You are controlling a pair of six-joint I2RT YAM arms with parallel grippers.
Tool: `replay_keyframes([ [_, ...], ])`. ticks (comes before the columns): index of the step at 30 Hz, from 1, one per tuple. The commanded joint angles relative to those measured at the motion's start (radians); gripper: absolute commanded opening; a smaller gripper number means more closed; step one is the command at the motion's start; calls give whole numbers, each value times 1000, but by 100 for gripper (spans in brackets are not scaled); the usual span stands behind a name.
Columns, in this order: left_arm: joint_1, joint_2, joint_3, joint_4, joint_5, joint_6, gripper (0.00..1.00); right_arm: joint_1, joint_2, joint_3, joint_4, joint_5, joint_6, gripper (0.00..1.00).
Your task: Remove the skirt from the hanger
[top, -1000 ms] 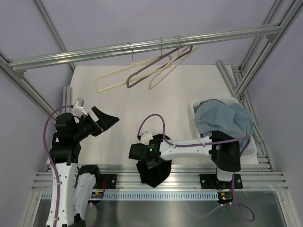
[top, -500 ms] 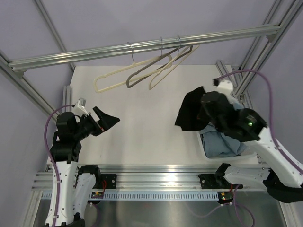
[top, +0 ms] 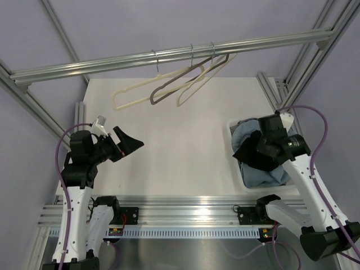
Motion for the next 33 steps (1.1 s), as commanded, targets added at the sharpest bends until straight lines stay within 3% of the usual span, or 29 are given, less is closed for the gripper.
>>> replay_keyframes([
  [1, -4, -13, 41, 19, 38, 11, 99, -12, -82, -171, 129, -258, 70, 25],
  [3, -3, -24, 40, 13, 41, 13, 99, 7, -57, -126, 77, -213, 104, 31],
  [5, -4, -35, 41, -4, 35, 25, 99, 10, -39, -34, -16, -151, 110, 44],
  [6, -3, -36, 44, -12, 30, 31, 99, 10, -36, -7, -52, -92, 91, 57],
  [8, -3, -39, 41, -12, 34, 30, 99, 8, -37, 54, -72, -32, 66, 71],
  [10, -4, -41, 35, -3, 41, 20, 99, 8, -30, 104, -110, 19, 37, 99],
  [16, -4, -42, 53, 23, 61, 5, 99, 8, -36, 252, -182, 4, -41, 100],
  [23, -12, -52, 35, 189, 75, -157, 99, 8, -167, 291, -8, -576, -39, 99],
  [26, -55, -59, 14, 266, 40, -224, 99, 8, -162, 225, 69, -646, -12, 99],
  [33, -326, -9, 21, 218, -178, -200, 99, 8, -122, 91, 120, -677, -29, 99],
])
